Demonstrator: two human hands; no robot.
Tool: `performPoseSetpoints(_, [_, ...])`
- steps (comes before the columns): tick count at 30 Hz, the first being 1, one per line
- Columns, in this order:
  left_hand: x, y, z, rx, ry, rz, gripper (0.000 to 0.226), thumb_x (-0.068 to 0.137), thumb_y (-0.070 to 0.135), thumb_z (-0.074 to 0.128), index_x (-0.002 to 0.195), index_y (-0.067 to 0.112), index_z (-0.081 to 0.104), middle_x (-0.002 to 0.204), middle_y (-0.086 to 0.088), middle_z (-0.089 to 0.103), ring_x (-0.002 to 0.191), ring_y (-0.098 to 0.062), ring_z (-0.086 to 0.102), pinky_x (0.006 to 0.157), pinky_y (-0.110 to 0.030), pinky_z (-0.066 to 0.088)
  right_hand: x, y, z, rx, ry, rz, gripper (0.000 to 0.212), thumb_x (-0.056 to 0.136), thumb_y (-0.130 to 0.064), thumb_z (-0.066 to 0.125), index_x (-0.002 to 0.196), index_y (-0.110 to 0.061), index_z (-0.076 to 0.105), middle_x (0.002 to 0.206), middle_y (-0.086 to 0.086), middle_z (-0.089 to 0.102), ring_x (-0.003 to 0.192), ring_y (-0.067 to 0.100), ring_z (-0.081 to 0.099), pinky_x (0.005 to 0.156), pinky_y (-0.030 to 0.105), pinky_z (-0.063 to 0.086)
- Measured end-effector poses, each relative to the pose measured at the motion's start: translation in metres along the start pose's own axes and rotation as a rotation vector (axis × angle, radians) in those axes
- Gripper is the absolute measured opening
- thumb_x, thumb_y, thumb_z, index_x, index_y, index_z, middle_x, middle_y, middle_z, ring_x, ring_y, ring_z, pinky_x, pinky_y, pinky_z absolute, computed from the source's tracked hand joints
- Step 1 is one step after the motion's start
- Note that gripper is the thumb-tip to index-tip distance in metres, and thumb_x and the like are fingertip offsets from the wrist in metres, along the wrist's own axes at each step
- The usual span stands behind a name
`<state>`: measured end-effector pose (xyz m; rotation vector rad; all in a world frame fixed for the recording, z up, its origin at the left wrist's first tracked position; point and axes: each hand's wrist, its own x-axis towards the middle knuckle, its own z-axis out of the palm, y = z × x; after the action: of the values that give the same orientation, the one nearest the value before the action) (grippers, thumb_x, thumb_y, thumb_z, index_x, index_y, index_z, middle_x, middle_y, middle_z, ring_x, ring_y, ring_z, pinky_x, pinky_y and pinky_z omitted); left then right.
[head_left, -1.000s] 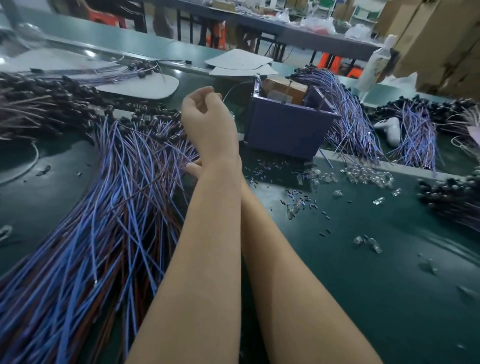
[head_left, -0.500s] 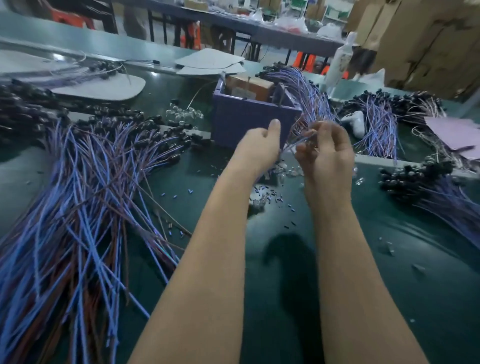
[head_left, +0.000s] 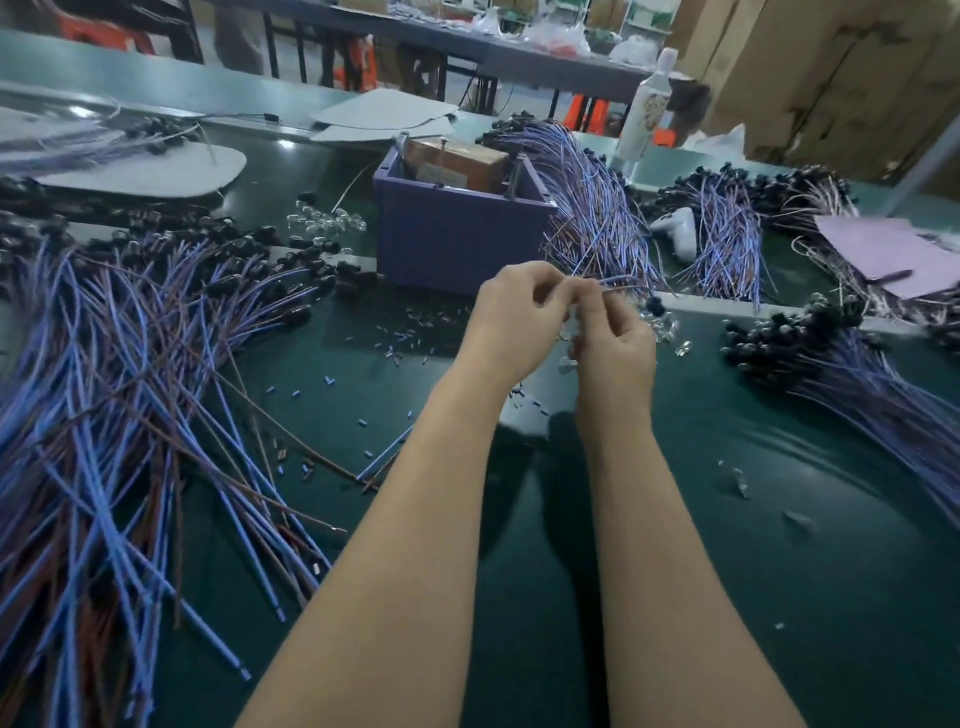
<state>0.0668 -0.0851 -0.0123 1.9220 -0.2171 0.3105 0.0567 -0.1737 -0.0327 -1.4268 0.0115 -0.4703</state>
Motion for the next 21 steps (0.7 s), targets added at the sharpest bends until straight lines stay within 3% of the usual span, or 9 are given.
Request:
performPoseSetpoints(3, [-0.003,-0.007,0.0,0.046,-0.072,-0.038,0.017,0.092,0.028,0.06,0.088,0.014,0.068,0.075,0.003,0.065,0.058,-0.004,0.049,0.058,-0.02,0.039,0.007,-0.003,-0.01,0.18,0.261,0.051,0.023,0.097,-0.016,0.053,0.075,-0.016,0.061,0.044,-0.014,0.048,0.041,-0.001,0.037,0.042,0.013,0.031])
performPoseSetpoints(6, [-0.005,-0.019,-0.011,0.103,-0.122,-0.126,0.016,0.092,0.028,0.06,0.09,0.014,0.068,0.079,0.001,0.066,0.065,-0.009,0.053,0.059,-0.017,0.042,0.015,-0.005,-0.022,0.313,0.468,0.117,0.025,0.098,-0.018,0.05,0.074,-0.016,0.055,0.043,-0.011,0.053,0.039,0.0,0.044,0.042,0.014,0.038])
performPoseSetpoints(9, [-0.008,-0.022,-0.019,0.088,-0.126,-0.161,0.01,0.092,0.022,0.059,0.088,0.017,0.066,0.07,0.006,0.061,0.059,-0.006,0.051,0.048,-0.009,0.039,0.014,-0.002,-0.018,0.36,0.392,0.156,0.023,0.097,-0.019,0.052,0.074,-0.016,0.054,0.047,-0.01,0.056,0.043,0.0,0.049,0.045,0.015,0.043])
performPoseSetpoints(12, [-0.01,-0.019,-0.016,0.037,-0.094,-0.12,0.009,0.092,0.019,0.059,0.089,0.015,0.067,0.073,0.003,0.063,0.064,-0.009,0.053,0.063,-0.021,0.043,0.006,0.006,-0.002,0.196,0.113,0.183,0.023,0.094,-0.016,0.057,0.071,-0.014,0.056,0.053,-0.007,0.055,0.042,0.001,0.047,0.045,0.015,0.041])
performPoseSetpoints(14, [-0.012,-0.018,-0.014,0.044,-0.077,-0.116,0.009,0.091,0.019,0.059,0.09,0.015,0.067,0.077,0.002,0.064,0.068,-0.009,0.053,0.068,-0.023,0.042,0.003,0.01,0.003,0.081,0.032,0.135,0.025,0.094,-0.014,0.056,0.07,-0.013,0.058,0.052,-0.007,0.056,0.042,0.001,0.047,0.044,0.015,0.041])
performPoseSetpoints(16, [-0.014,-0.022,-0.015,0.056,-0.081,-0.139,0.009,0.091,0.018,0.059,0.091,0.017,0.067,0.08,0.001,0.067,0.072,-0.011,0.057,0.071,-0.022,0.043,0.004,0.011,0.0,0.07,0.092,0.097,0.025,0.096,-0.014,0.054,0.071,-0.011,0.058,0.049,-0.008,0.057,0.041,0.002,0.05,0.045,0.014,0.043])
performPoseSetpoints(21, [-0.014,-0.033,-0.028,0.072,-0.002,-0.21,0.012,0.092,0.019,0.058,0.086,0.017,0.068,0.087,-0.001,0.071,0.083,-0.014,0.061,0.08,-0.025,0.046,0.011,0.008,-0.018,0.345,0.351,0.184,0.027,0.097,-0.016,0.051,0.072,-0.01,0.057,0.045,-0.007,0.06,0.041,0.001,0.054,0.047,0.014,0.047])
